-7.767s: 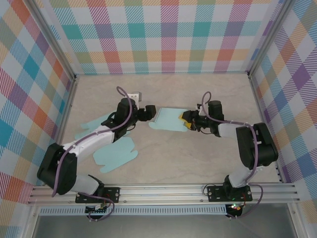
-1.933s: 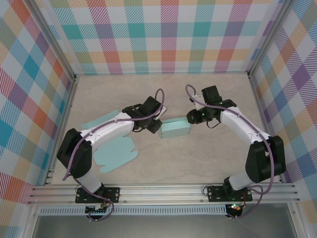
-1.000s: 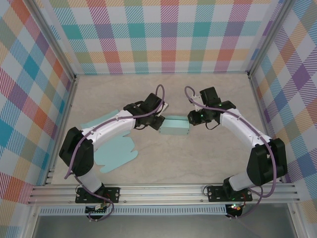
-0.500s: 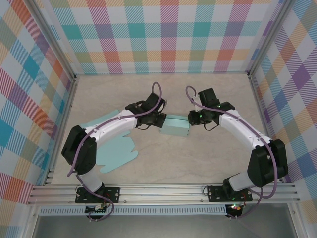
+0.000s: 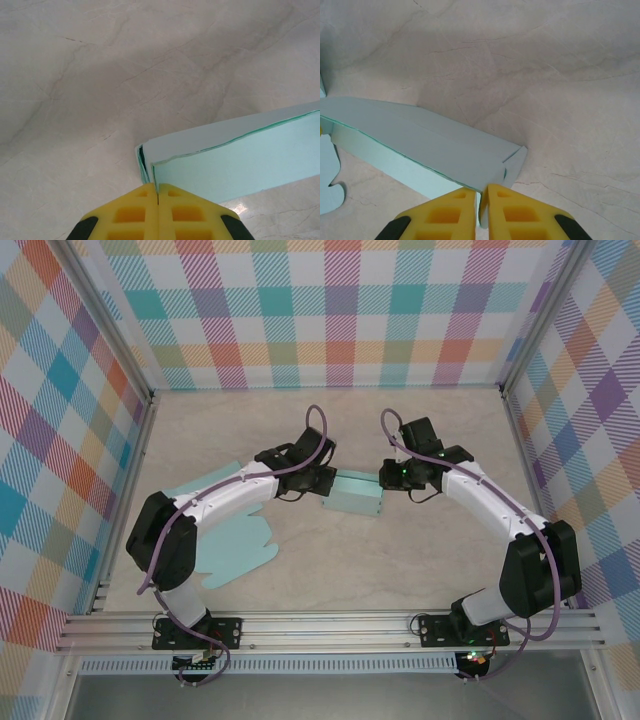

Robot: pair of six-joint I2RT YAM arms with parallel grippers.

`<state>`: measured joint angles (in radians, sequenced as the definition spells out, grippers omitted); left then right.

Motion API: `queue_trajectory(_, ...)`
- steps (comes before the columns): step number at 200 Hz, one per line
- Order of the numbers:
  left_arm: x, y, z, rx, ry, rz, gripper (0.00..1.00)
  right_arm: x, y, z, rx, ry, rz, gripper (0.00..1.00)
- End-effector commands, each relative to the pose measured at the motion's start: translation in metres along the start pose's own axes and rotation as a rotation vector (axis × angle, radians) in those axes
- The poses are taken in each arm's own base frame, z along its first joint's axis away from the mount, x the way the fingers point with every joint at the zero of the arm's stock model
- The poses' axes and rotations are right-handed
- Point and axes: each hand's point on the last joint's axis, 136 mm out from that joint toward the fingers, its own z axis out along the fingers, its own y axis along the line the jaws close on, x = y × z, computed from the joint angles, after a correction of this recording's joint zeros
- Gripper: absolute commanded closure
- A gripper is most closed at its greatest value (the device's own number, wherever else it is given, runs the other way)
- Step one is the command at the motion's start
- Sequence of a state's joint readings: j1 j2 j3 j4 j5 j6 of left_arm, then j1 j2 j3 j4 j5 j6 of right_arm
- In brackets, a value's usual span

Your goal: Fold the paper box

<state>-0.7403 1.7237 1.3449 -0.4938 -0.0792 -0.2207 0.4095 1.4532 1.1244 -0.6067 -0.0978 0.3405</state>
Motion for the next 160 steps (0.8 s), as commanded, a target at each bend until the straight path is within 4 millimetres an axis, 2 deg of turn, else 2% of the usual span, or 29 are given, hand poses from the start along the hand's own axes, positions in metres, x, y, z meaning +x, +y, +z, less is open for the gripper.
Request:
queue_trajectory(1,0.023,-0.031,0.010,0.096,0.056,0.048,1.00,-0.002,0.035,0.002,-0.137,0.002,0.013,0.86)
queue_trajectory(46,0.033,-0.028,0.015,0.083,0.080,0.050,1.00,-0.002,0.037,0.001,-0.154,-0.004,0.065,0.87)
queue_trajectory(109,0.034,-0.030,0.017,0.080,0.081,0.060,1.00,-0.005,0.042,-0.001,-0.188,-0.014,0.120,0.86)
queue_trajectory(132,0.036,-0.029,0.019,0.074,0.087,0.060,1.00,-0.004,0.041,-0.002,-0.176,-0.006,0.109,0.73)
queue_trajectory(160,0.033,-0.028,0.017,0.062,0.077,0.057,1.00,0.010,0.022,0.004,-0.082,0.027,0.095,0.69)
